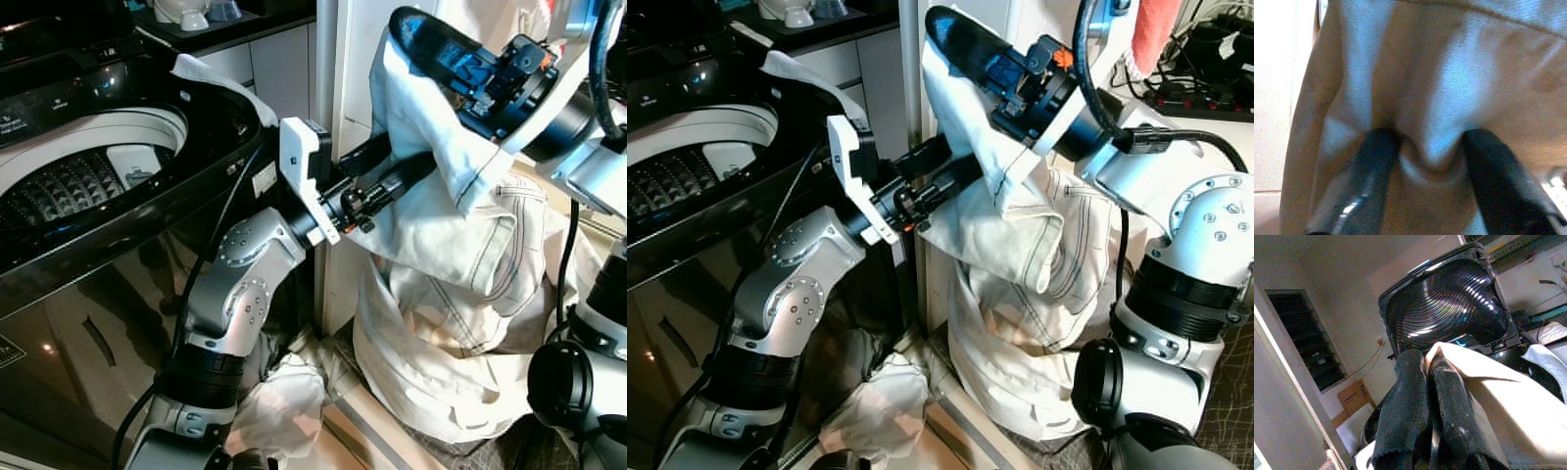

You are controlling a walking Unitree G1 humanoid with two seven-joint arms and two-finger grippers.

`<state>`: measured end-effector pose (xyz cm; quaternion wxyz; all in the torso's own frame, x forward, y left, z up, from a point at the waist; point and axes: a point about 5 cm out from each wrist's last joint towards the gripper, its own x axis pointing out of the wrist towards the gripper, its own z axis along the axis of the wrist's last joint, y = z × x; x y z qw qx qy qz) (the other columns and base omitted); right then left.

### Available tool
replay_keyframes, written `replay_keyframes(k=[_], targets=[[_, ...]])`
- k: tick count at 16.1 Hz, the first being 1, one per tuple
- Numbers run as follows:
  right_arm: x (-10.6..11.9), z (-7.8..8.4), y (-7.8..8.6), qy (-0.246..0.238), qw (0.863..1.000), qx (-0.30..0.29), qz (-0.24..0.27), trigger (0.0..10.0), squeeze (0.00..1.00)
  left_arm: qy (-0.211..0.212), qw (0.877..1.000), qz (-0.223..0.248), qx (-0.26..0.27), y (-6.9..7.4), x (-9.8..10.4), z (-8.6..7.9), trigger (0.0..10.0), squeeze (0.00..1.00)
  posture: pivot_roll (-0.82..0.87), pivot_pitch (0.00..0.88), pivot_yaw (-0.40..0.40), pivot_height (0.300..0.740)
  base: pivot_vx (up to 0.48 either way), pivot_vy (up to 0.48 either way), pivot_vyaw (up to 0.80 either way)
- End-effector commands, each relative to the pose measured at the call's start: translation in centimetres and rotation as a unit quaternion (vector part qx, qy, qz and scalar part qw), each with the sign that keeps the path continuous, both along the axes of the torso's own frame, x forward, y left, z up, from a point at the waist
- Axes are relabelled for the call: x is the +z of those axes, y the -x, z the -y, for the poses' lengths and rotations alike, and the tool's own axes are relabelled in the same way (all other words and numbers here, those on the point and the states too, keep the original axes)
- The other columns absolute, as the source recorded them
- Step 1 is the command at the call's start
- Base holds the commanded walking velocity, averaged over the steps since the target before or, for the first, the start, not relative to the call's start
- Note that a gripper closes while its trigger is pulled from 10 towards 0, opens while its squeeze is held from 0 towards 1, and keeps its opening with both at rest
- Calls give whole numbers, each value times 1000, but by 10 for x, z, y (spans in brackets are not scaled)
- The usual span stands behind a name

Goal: Clothes washing

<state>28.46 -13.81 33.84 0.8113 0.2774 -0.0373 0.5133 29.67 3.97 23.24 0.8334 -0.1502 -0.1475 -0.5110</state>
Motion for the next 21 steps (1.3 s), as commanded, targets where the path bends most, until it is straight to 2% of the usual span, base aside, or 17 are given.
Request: replay_keyframes(k=[1, 7, 8, 9, 10, 12, 14, 15, 17, 18, 19, 20, 21], targets=[[11, -4, 10, -8, 999, 22, 37, 0, 0, -11, 1000, -5, 9, -2, -4, -2, 0, 0, 15, 0, 24, 740, 0, 0, 0], [10, -1, 8, -6, 999, -1, 31, 0, 0, -16, 999, -1, 41, -10, -2, -10, 0, 0, 13, 0, 31, 740, 0, 0, 0], [10, 0, 6, -8, 999, -13, 29, 7451, 0, -14, 999, 0, 51, -13, -1, -14, 0, 0, 13, 0, 32, 740, 0, 0, 0], [11, 1, 5, -9, 999, -18, 28, 7451, 0, -14, 998, 0, 55, -14, 0, -15, 0, 0, 13, 0, 32, 740, 0, 0, 0], [13, 11, -4, -49, 998, -48, 10, 10000, 1000, -16, 997, 6, 73, -19, 3, -22, 0, 0, 12, 0, 33, 740, 0, 0, 0], [17, 17, -1, -50, 997, -52, 26, 10000, 1000, -25, 995, 20, 94, -25, 11, -33, 0, 0, 14, 0, 31, 740, 0, 0, 0], [23, 26, 3, -42, 995, -71, 54, 10000, 1000, -46, 989, 54, 129, -34, 29, -53, 0, 0, 19, 0, 30, 740, 0, 0, 0], [26, 32, 5, -39, 993, -84, 67, 10000, 0, -63, 983, 77, 151, -40, 42, -67, 0, 0, 23, 0, 30, 740, 0, 0, 0], [26, 37, 16, -7, 992, -78, 98, 10000, 0, -106, 958, 139, 229, -54, 81, -105, 0, 0, 28, 0, 31, 740, 0, 0, 0], [20, 34, 21, 31, 992, -66, 106, 10000, 0, -129, 929, 181, 296, -59, 108, -130, 0, 0, 33, 0, 30, 740, 0, 0, 0], [16, 32, 23, 45, 991, -63, 105, 10000, 0, -139, 903, 211, 348, -61, 130, -147, 0, 0, 37, 0, 27, 740, 0, 0, 0], [11, 30, 22, 52, 992, -63, 99, 10000, 0, -150, 855, 252, 427, -61, 163, -169, 0, 0, 43, 0, 24, 740, 0, 0, 0], [6, 27, 19, 58, 992, -64, 93, 10000, 0, -163, 758, 318, 546, -51, 210, -198, 0, 0, 60, 0, 19, 740, 0, 0, 0]])
